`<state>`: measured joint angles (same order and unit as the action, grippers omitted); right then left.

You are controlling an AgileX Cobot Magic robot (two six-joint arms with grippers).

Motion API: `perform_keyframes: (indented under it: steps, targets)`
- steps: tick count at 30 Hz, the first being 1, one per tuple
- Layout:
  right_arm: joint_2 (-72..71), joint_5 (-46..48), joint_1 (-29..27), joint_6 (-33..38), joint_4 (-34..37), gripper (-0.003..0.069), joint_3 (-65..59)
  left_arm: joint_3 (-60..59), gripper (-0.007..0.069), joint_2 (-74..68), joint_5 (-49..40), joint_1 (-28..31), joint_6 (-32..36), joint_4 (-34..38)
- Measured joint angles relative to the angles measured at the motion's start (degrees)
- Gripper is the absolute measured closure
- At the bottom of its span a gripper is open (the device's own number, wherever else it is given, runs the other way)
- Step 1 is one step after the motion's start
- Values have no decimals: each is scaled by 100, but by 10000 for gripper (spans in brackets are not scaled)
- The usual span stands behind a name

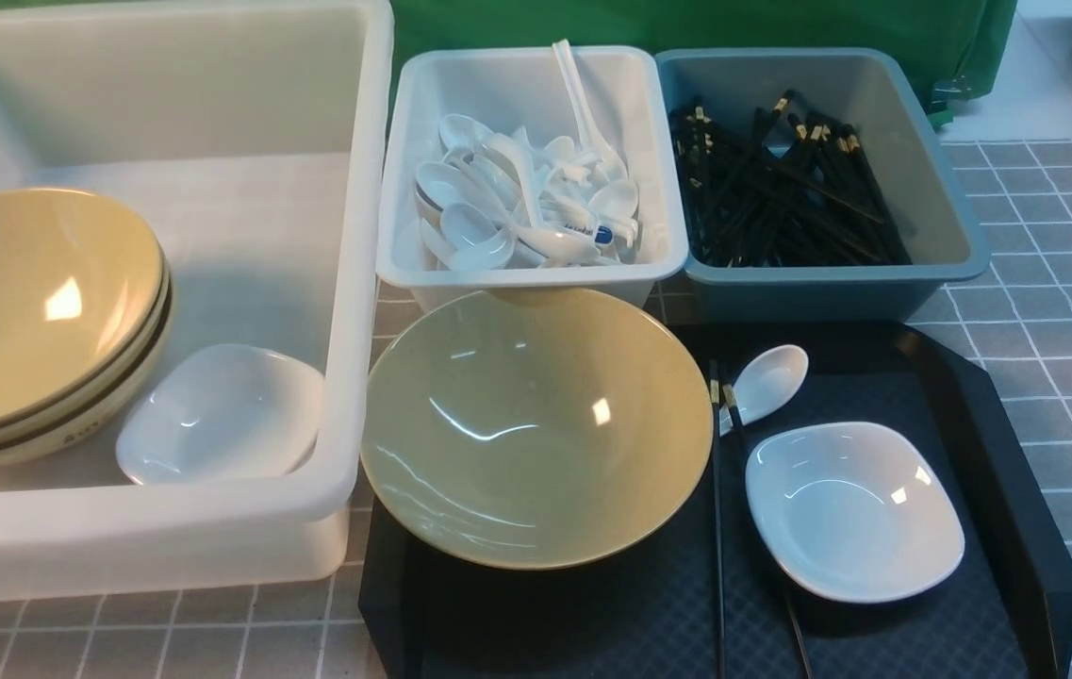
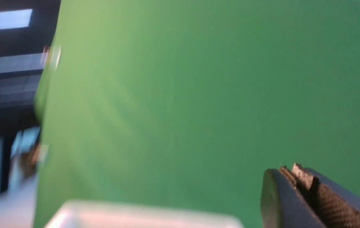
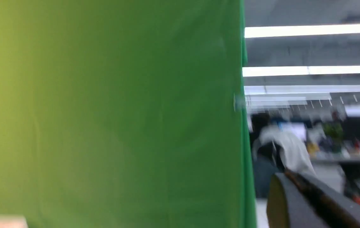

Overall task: On grey table put chopsticks spoon bowls plates into blue grey white boxes.
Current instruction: 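Grasp the large bowl on the tray by its rim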

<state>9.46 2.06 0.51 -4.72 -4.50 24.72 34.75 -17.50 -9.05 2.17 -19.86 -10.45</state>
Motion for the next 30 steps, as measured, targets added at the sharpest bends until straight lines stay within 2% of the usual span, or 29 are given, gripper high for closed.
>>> perform_keyframes:
  steps: [2, 6, 7, 10, 13, 15, 16, 17, 19, 20, 21, 26, 30]
  targets:
    - [217, 250, 0, 71, 0, 623, 41, 136, 633, -264, -331, 0, -13, -54]
    - [855, 1483, 23, 134, 76, 623, 68, 200, 633, -918, -610, 0, -33, -117]
    - [1088, 2071, 97, 256, 238, 623, 129, 221, 633, -1168, -594, -6, -149, -80]
    - [1426, 2855, 315, 937, 685, 623, 275, 446, 633, -1775, -779, -135, -203, 244]
    - [1825, 3311, 566, 1779, 1132, 623, 345, 891, 633, -2488, -1562, -556, 433, 813]
    - [2127, 3428, 709, 2190, 1248, 623, 338, 1195, 633, -2933, -1930, -975, 1150, 1324]
    - [2154, 3428, 709, 2224, 1249, 623, 338, 1222, 633, -2977, -1959, -1020, 1231, 1380]
    - [2375, 3391, 824, 2387, 1290, 623, 295, 1529, 633, -3376, -2274, -1485, 2069, 1965]
    - [2536, 3332, 917, 2421, 1319, 623, 230, 1870, 633, -3899, -2761, -1904, 2793, 2490]
    - [2571, 3311, 938, 2428, 1327, 623, 224, 1909, 633, -3899, -2761, -1949, 2864, 2547]
    - [2710, 3268, 1027, 2441, 1361, 623, 176, 2238, 633, -4452, -3178, -2304, 3345, 2937]
    - [2981, 3256, 1149, 2447, 1447, 623, 146, 2990, 633, -5715, -3501, -3079, 3690, 3194]
    - [3053, 3251, 1201, 2434, 1479, 623, 139, 3741, 633, -7213, -3705, -3681, 3345, 2457]
